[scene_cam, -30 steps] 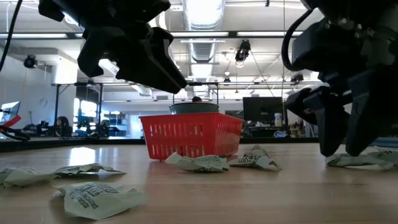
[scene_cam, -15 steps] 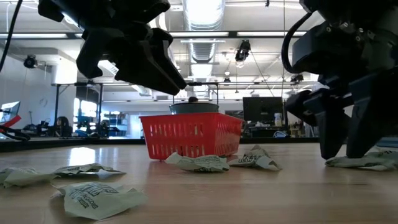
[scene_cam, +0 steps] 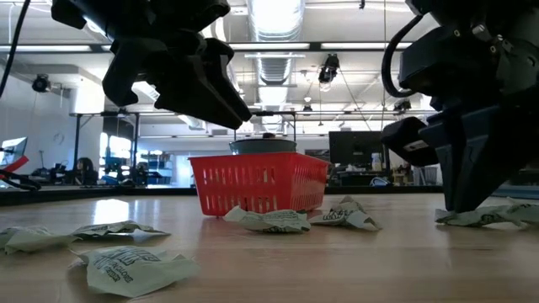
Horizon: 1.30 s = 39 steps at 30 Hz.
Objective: Pick and place items into bin
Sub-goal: Put the light green stevia packet into the red bin
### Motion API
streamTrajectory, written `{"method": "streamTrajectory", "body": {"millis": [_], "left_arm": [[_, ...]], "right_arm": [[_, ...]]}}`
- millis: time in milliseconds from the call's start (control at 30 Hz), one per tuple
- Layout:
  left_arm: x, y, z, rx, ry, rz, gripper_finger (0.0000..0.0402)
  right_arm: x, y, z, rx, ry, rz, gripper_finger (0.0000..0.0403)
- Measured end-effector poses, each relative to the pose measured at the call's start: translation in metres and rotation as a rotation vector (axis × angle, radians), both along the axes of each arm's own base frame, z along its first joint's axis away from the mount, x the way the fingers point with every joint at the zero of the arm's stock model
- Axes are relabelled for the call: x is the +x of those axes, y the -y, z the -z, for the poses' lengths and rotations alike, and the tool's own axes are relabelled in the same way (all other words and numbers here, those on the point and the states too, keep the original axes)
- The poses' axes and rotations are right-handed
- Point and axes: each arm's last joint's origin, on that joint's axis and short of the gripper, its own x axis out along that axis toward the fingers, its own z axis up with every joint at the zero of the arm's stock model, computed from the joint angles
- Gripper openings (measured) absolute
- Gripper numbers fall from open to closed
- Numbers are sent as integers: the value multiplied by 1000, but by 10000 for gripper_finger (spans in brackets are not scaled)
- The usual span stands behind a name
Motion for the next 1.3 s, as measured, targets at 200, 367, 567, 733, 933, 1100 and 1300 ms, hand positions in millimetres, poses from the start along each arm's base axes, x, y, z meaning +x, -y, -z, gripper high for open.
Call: {"method": "streamTrajectory", "body": {"millis": [200, 367, 567, 733, 933, 1100, 1300], "left_arm": [[-1, 0, -1, -1, 2, 0, 142], [-6, 2, -7, -3, 5, 12, 142], [-21, 7, -20, -55, -18, -9, 142], [-44, 10, -34, -158, -45, -67, 142], [-69, 19, -43, -254, -77, -102, 142], [-78, 29, -43, -273, -77, -63, 142], [-81, 34, -43, -275, -77, -40, 142]], "right_arm": [[3, -1, -2, -14, 48, -43, 9], [4, -1, -5, -34, 87, -81, 9], [5, 1, -23, -129, 225, -125, 8], [9, 3, -45, -261, 387, -156, 8], [24, 12, -69, -432, 573, -122, 8], [37, 32, -80, -451, 664, -41, 8], [45, 60, -80, -418, 656, 62, 8]]}}
